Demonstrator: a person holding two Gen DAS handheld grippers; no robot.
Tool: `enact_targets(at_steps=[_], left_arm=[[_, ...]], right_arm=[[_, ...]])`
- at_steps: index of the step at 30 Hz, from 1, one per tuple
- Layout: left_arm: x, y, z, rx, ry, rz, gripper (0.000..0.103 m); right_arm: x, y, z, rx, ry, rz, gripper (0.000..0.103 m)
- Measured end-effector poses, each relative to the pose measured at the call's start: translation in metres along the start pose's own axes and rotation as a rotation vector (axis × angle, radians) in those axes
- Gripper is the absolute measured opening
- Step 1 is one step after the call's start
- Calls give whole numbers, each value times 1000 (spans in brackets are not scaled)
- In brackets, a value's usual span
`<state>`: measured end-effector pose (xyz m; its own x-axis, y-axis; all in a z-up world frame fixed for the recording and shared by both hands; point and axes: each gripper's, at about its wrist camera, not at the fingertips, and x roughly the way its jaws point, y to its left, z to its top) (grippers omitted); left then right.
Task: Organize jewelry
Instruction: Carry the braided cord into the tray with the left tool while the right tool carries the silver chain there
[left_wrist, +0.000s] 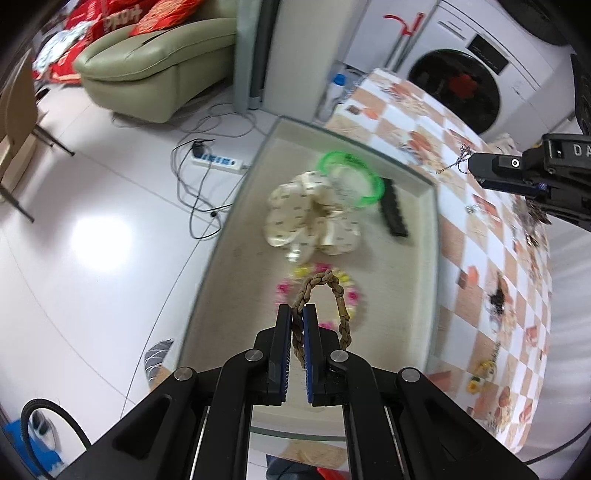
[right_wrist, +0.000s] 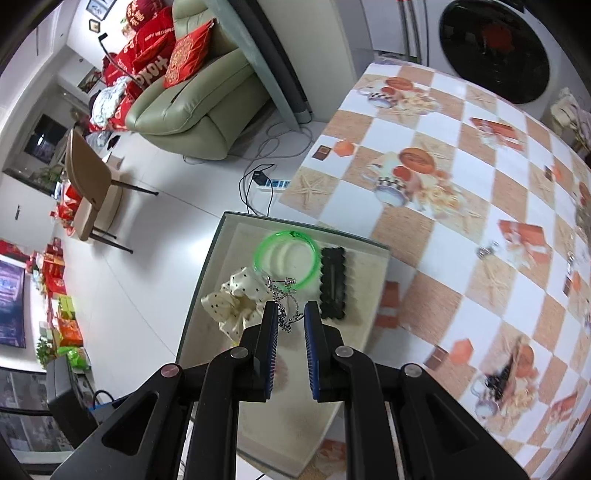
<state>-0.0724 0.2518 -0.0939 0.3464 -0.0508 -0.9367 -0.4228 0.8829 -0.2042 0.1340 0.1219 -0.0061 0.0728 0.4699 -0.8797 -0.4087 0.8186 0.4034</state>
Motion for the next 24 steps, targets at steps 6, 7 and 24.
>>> enact_targets(at_steps=[6,7,24], left_arm=[[18,17,-7,-30,32,35,11],[22,19,-9,-30,39,44,11],[44,11,-17,31,61,144,11]], right_arm=[[40,5,12,-8,45,-10,15],[47,6,14,-8,50,-9,15],[117,4,30,2,101,-52,16]])
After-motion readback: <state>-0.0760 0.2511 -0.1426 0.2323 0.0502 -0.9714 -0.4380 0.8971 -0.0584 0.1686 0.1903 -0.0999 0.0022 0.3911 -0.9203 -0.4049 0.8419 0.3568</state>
